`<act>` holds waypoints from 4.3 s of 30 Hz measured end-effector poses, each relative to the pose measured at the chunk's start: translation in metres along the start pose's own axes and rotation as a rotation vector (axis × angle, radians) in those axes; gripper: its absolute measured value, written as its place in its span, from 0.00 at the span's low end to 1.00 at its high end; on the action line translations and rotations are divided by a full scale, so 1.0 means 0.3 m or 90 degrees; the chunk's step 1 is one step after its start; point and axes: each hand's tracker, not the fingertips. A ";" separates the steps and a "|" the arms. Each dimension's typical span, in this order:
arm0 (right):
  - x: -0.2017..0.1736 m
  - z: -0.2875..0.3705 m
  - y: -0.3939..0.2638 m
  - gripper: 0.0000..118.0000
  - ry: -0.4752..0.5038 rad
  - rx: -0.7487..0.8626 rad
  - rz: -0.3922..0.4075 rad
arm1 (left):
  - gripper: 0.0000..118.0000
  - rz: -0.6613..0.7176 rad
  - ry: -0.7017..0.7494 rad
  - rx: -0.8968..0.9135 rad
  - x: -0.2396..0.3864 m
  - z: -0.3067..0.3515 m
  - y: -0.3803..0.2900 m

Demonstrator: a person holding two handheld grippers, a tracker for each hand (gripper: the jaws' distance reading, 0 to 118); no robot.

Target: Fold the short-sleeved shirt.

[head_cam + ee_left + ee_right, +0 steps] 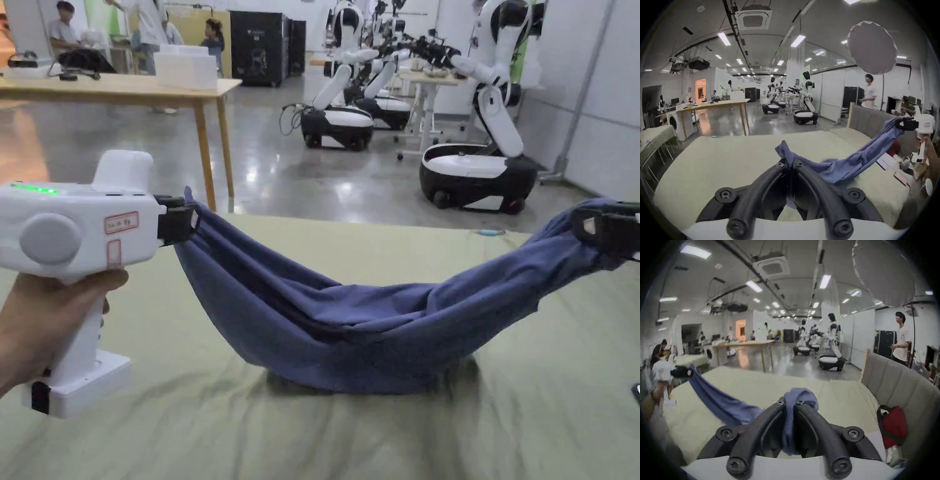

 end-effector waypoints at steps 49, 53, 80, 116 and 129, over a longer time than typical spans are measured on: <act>-0.231 0.747 -0.477 0.00 -0.005 -0.040 -0.019 | 0.97 0.067 0.004 -0.235 -0.175 0.515 -0.676; -0.255 0.726 -0.485 0.00 0.007 -0.057 -0.014 | 0.98 0.057 -0.033 -0.295 -0.169 0.392 -0.748; -0.132 -0.093 -0.332 0.41 0.106 -0.185 0.039 | 0.04 -0.037 -0.043 -0.225 -0.115 0.389 -0.800; -0.064 0.130 -0.307 0.05 0.023 -0.074 -0.043 | 0.04 0.075 -0.030 -0.091 0.001 0.365 -0.489; 0.003 0.198 0.530 0.05 -0.115 0.125 0.065 | 0.03 0.141 -0.051 0.132 0.083 0.163 0.448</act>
